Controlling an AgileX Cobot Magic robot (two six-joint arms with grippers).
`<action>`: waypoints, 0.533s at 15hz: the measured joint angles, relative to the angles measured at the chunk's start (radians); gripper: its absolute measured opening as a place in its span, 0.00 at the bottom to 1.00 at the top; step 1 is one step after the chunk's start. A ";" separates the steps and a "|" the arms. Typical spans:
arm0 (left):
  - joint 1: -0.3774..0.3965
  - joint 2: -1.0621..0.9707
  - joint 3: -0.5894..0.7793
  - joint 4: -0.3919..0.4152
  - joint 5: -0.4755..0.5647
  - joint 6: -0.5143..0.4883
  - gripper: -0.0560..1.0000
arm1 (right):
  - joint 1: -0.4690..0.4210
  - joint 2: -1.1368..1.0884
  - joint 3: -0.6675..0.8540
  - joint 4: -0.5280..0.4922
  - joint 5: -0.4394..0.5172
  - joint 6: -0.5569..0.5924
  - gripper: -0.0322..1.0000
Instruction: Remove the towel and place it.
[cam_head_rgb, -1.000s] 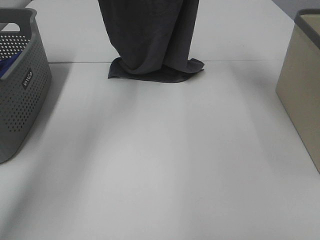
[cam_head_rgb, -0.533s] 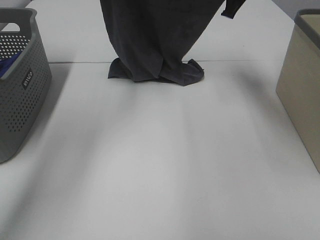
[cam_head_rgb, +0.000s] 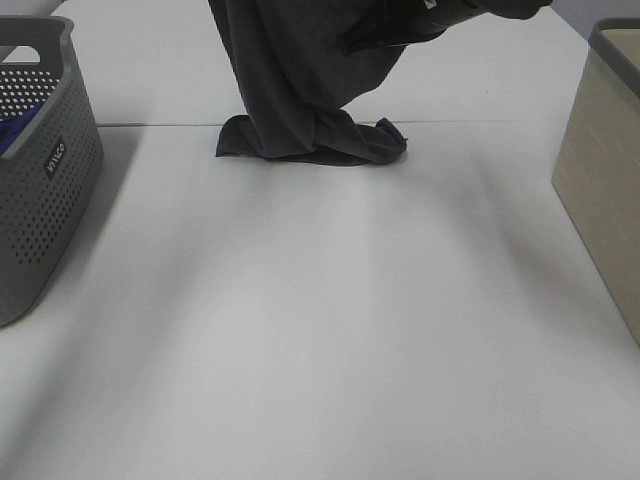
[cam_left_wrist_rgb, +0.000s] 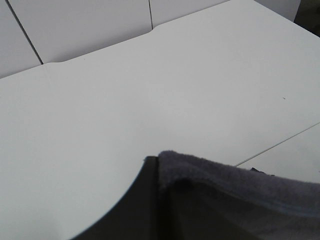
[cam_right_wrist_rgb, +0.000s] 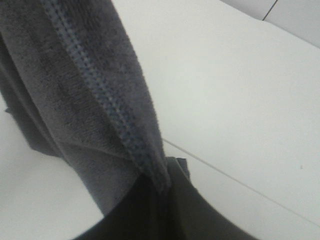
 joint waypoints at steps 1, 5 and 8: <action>0.000 0.000 0.000 -0.001 0.000 0.000 0.05 | 0.021 -0.018 0.001 0.070 0.029 -0.046 0.04; 0.000 0.000 0.000 -0.015 0.000 -0.001 0.05 | 0.032 -0.171 -0.048 0.372 0.287 -0.228 0.04; 0.000 -0.002 0.000 -0.015 0.057 -0.001 0.05 | 0.032 -0.241 -0.099 0.539 0.387 -0.298 0.04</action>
